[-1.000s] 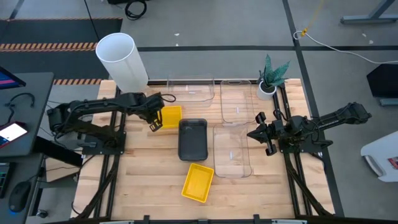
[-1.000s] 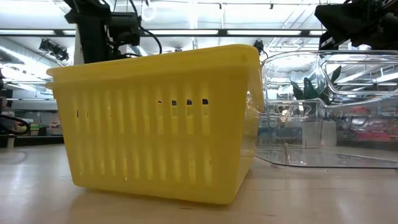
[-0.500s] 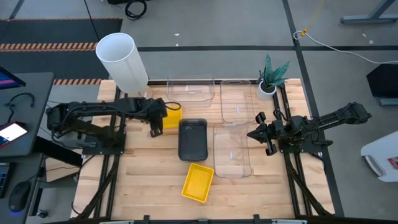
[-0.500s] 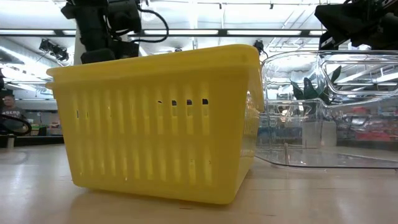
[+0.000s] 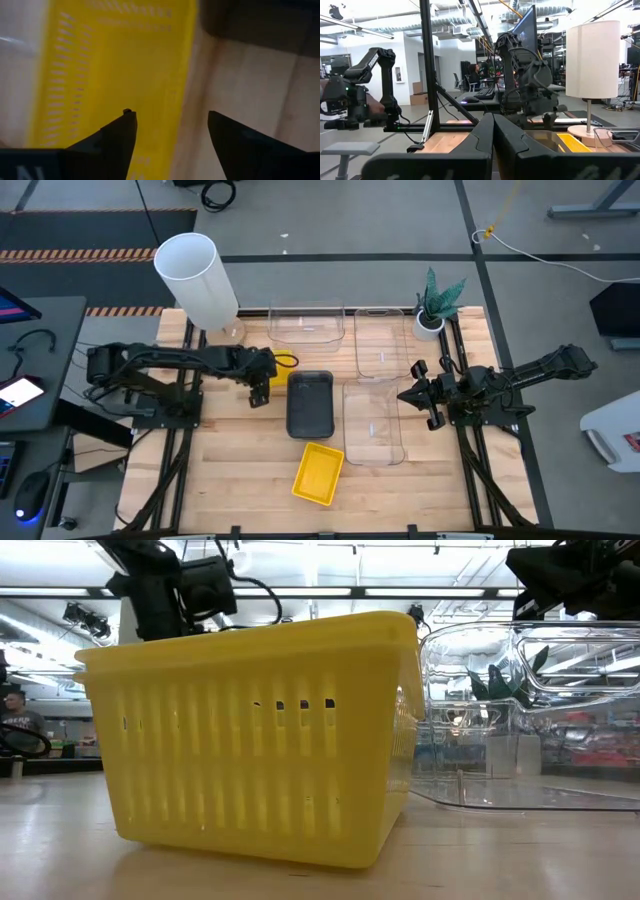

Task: Stack baskets by color
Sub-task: Stack the top yellow bin on top of the yellow bin

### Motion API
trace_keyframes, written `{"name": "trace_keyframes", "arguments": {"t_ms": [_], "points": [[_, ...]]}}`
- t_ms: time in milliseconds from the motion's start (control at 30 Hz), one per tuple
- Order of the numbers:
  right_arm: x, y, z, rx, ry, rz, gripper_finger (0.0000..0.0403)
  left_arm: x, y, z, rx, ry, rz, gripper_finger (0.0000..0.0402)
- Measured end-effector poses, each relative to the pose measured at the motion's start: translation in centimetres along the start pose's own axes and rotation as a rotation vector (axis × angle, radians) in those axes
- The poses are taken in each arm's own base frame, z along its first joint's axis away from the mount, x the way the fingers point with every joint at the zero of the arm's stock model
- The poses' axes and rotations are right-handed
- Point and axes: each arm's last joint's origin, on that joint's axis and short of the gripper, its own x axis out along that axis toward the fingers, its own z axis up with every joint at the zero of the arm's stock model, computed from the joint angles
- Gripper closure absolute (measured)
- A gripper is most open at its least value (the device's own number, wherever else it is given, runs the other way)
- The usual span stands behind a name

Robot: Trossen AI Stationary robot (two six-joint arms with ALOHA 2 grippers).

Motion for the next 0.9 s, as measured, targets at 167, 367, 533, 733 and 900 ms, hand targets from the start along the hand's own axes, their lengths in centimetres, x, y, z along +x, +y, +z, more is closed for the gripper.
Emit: {"name": "trace_keyframes", "arguments": {"t_ms": [167, 367, 533, 733, 900], "points": [[0.0, 0.0, 0.0, 0.000, 0.000, 0.000, 0.0386, 1.3, -0.3, -0.1, -0.016, 0.057, -0.035, 0.0176], [0.0, 0.0, 0.0, 0.000, 0.001, 0.000, 0.0386, 2.6, -0.5, -0.3, -0.014, 0.121, -0.053, 0.0208], [0.0, 0.0, 0.0, 0.000, 0.001, 0.000, 0.0386, 3.0, -0.5, -0.5, -0.012, 0.149, -0.053, 0.0246], [0.0, 0.0, 0.0, 0.000, 0.001, 0.000, 0.0386, 3.0, -0.5, -0.5, -0.058, 0.161, -0.041, 0.0311], [0.0, 0.0, 0.0, 0.000, 0.000, 0.000, 0.0386, 2.8, -0.5, -1.2, -0.095, 0.232, -0.031, 0.0385]]}}
